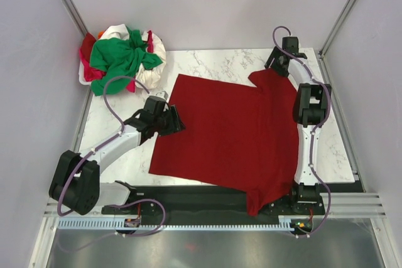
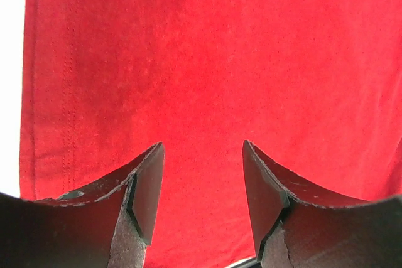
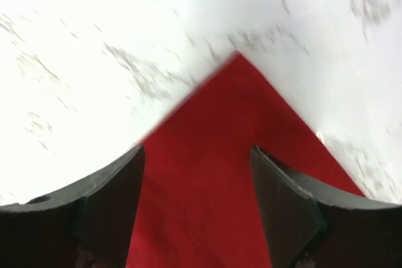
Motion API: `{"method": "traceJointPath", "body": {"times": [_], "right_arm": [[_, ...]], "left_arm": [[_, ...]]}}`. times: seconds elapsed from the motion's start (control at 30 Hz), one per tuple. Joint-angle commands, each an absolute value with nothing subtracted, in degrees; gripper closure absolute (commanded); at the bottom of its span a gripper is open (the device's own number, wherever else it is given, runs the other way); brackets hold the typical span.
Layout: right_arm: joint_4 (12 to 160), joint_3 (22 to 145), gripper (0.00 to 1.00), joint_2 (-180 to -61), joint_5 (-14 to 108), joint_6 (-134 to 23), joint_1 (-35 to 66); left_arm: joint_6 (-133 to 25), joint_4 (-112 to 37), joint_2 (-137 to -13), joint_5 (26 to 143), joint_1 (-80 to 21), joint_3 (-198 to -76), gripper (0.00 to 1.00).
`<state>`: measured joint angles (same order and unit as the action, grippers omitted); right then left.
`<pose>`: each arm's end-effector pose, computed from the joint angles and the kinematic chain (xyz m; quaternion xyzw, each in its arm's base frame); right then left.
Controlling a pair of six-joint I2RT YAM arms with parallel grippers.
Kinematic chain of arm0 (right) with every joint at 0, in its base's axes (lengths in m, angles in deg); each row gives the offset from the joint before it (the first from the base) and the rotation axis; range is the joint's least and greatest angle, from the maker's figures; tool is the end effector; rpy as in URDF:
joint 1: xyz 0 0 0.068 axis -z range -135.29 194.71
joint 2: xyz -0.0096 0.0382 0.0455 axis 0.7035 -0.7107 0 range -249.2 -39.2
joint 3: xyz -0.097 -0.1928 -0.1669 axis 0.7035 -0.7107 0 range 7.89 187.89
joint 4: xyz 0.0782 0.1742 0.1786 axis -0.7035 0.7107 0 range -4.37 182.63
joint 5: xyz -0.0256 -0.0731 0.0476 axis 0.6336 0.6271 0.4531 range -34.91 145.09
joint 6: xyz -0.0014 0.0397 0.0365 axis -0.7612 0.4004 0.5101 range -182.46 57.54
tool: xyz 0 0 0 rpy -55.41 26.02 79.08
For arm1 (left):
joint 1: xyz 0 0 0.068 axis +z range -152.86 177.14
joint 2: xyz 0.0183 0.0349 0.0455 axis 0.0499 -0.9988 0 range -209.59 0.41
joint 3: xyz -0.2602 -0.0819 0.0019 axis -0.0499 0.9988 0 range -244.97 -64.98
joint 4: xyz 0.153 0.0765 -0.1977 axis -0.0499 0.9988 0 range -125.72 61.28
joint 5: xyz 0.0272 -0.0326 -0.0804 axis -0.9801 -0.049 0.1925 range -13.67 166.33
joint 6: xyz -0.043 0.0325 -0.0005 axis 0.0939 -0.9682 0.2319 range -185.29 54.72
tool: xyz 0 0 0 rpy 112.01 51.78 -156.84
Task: Fold and stack the t-shirts
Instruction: Flatten the tshirt out
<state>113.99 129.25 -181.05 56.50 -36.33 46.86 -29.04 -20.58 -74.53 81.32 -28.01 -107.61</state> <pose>0.5498 -0.0215 0.1646 0.2328 0.9067 0.0617 0.3462 0.2383 -0.1153 0.2077 -0.0743 0.9281 -0.2200 0.2911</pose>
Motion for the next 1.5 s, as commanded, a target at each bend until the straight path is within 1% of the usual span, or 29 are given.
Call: {"method": "traceJointPath", "body": {"times": [0.0, 0.03, 0.07, 0.1, 0.13, 0.17, 0.23, 0.27, 0.3, 0.33, 0.37, 0.53, 0.77, 1.03, 1.2, 1.23, 1.3, 1.37, 1.4, 1.43, 1.47], "right_arm": [[121.3, 137.7, 0.25, -191.4, 55.3, -34.8, 47.1], [121.7, 141.1, 0.26, -192.6, 55.2, -34.5, 47.1], [121.5, 142.4, 0.35, -193.5, 53.4, -34.4, 47.0], [121.4, 143.5, 0.4, -195.1, 53.2, -34.4, 46.8], [121.8, 145.3, 0.51, -195.7, 53.3, -34.6, 46.7], [122.0, 145.9, 0.58, -196.1, 53.6, -34.7, 46.6], [122.6, 145.5, 0.65, -196.2, 54.2, -35.1, 46.5], [122.5, 145.0, 0.74, -195.7, 54.4, -35.1, 46.4], [122.4, 144.4, 0.78, -195.6, 54.4, -35.1, 46.4], [122.1, 144.6, 0.94, -195.6, 54.2, -35.2, 46.3], [122.3, 145.2, 1.0, -196.3, 54.0, -35.0, 46.3], [120.9, 154.0, 1.0, -200.0, 53.7, -33.6, 46.3], [111.5, 155.2, 1.0, -201.2, 56.0, -32.2, 45.6], [90.6, 157.9, 1.0, -202.4, 58.1, -24.8, 45.2], [80.1, 158.2, 1.0, -202.9, 61.1, -24.9, 45.1], [77.8, 157.7, 1.0, -202.6, 61.0, -25.4, 43.6], [69.8, 157.7, 1.0, -203.2, 59.6, -26.0, 43.1], [68.0, 160.9, 1.0, -204.7, 58.5, -27.8, 42.3], [68.1, 160.2, 0.96, -204.0, 58.7, -28.2, 42.3], [68.0, 158.3, 0.87, -202.6, 58.9, -28.4, 42.3], [67.5, 151.2, 0.71, -197.6, 58.4, -28.4, 42.5]], "left_arm": [[-27.5, -23.9, -73.0, 78.1, -27.7, -107.2, 0.4], [-27.6, -23.9, -72.8, 78.2, -27.6, -107.0, 0.4], [-27.8, -23.8, -72.5, 78.2, -27.6, -106.8, 0.4], [-27.8, -23.9, -72.3, 78.3, -27.6, -106.7, 0.4], [-27.9, -23.8, -72.1, 78.4, -27.6, -106.2, 0.4], [-28.2, -23.9, -71.8, 78.6, -27.6, -105.9, 0.4], [-28.3, -23.8, -70.9, 79.0, -27.6, -104.8, 0.4], [-28.3, -23.8, -70.5, 79.0, -27.6, -104.4, 0.4], [-28.3, -23.8, -70.1, 79.0, -27.6, -103.7, 0.4], [-28.3, -23.8, -69.9, 79.0, -27.6, -103.5, 0.4], [-28.3, -23.8, -69.6, 79.0, -27.6, -103.1, 0.4], [-28.3, -23.8, -69.1, 79.0, -27.6, -102.2, 0.4], [-28.3, -23.8, -67.9, 79.0, -27.6, -102.3, 0.4], [-28.3, -23.8, -67.6, 79.0, -27.6, -103.0, 0.4], [-28.3, -23.8, -67.5, 79.0, -27.6, -102.9, 0.4], [-28.3, -23.9, -67.6, 79.6, -27.6, -102.8, 0.4], [-26.8, -23.9, -67.7, 76.7, -27.6, -102.8, 0.41], [-26.7, -23.8, -67.6, 76.5, -27.6, -102.9, 0.42], [-26.5, -23.8, -67.5, 76.6, -27.6, -102.9, 0.42], [-26.3, -23.9, -67.3, 76.5, -27.6, -103.1, 0.42], [-26.3, -23.9, -67.0, 76.6, -27.6, -103.0, 0.42]]}}
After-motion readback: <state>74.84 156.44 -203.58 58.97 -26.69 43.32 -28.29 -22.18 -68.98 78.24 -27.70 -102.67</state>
